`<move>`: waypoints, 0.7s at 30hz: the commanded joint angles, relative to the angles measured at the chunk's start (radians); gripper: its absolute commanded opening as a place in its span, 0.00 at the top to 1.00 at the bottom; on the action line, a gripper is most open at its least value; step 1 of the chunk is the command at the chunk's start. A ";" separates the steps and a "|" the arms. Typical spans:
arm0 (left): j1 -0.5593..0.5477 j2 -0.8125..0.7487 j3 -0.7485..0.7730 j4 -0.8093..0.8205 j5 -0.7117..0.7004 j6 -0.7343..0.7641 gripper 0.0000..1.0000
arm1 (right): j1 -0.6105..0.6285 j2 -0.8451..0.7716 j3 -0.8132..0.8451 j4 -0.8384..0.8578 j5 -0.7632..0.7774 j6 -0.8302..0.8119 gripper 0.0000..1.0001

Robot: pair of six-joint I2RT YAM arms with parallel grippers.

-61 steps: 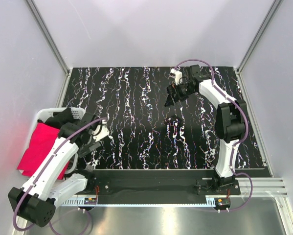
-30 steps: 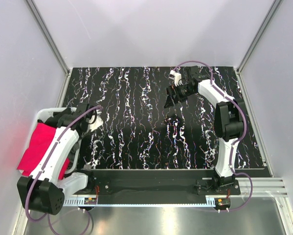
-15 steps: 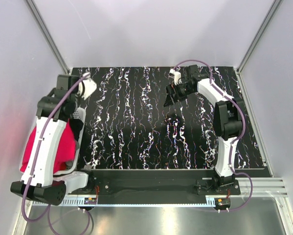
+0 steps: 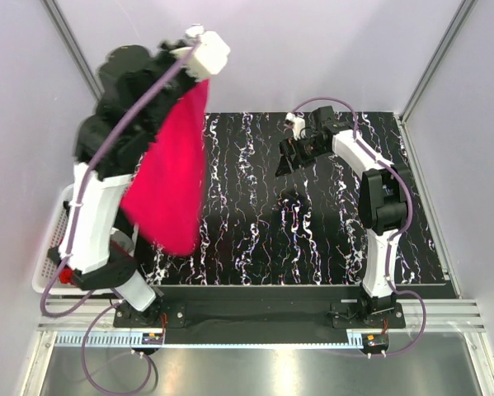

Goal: Fold and stack the t-shirts
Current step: Move the tshirt to the center of the board

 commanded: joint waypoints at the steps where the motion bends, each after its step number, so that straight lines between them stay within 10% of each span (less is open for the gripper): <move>1: -0.137 0.087 0.020 0.314 0.056 0.120 1.00 | -0.016 -0.039 0.057 0.003 0.030 0.017 0.00; 6: -0.240 0.140 -0.140 0.551 0.061 0.170 1.00 | -0.084 -0.110 0.051 0.027 0.108 0.028 0.00; 7: -0.237 0.129 -0.206 0.596 0.027 0.157 0.61 | -0.116 -0.127 0.048 0.038 0.121 0.040 0.00; 10: -0.232 0.083 -0.513 0.679 -0.142 0.153 0.33 | -0.174 -0.145 0.043 0.041 0.139 0.084 0.00; 14: -0.197 -0.073 -0.984 0.620 -0.113 -0.052 0.25 | -0.283 -0.162 0.005 0.041 0.118 0.148 0.04; 21: -0.084 -0.169 -1.190 0.397 0.040 -0.327 0.22 | -0.247 -0.199 0.034 -0.014 0.104 -0.119 0.00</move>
